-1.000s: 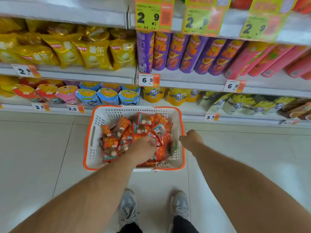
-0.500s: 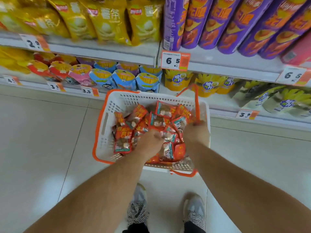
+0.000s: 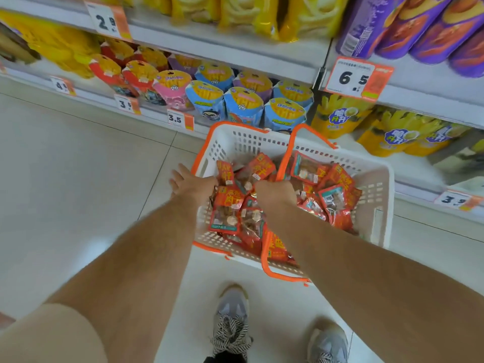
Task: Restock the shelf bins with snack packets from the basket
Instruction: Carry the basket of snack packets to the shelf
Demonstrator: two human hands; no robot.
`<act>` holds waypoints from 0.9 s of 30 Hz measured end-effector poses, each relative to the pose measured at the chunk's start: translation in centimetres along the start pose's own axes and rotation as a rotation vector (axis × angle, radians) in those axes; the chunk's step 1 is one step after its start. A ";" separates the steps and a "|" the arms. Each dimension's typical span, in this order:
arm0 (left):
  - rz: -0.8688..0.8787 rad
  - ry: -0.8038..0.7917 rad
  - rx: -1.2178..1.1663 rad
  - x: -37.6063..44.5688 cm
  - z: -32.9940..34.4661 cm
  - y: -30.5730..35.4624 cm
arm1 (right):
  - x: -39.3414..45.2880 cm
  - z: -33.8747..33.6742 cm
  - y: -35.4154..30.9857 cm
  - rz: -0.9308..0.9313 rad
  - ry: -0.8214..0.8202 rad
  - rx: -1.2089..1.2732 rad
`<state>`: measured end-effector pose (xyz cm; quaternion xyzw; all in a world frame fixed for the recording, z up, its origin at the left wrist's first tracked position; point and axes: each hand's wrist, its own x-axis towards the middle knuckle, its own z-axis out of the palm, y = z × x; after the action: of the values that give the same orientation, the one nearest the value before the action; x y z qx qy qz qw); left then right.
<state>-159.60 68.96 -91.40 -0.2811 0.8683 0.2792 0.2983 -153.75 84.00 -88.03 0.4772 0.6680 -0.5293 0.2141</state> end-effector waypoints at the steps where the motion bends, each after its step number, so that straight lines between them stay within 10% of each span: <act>1: -0.017 -0.030 -0.108 0.5 0.0 0.0 | 0.1 0.2 -0.1 0.010 -0.004 0.004; 8: 0.247 0.256 -0.013 -1.8 -1.9 1.2 | -1.1 -1.0 -0.6 0.012 0.056 0.067; 19: -0.102 -0.624 -0.536 -11.5 3.2 7.8 | -2.8 -9.8 -1.7 0.177 -0.018 0.237; 27: -0.065 -0.412 -0.450 -14.6 4.0 8.1 | -2.2 -12.0 0.0 0.203 0.003 0.193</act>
<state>-153.78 81.79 -81.67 -0.3052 0.6966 0.5059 0.4070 -150.13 94.04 -82.16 0.5614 0.5625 -0.5662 0.2187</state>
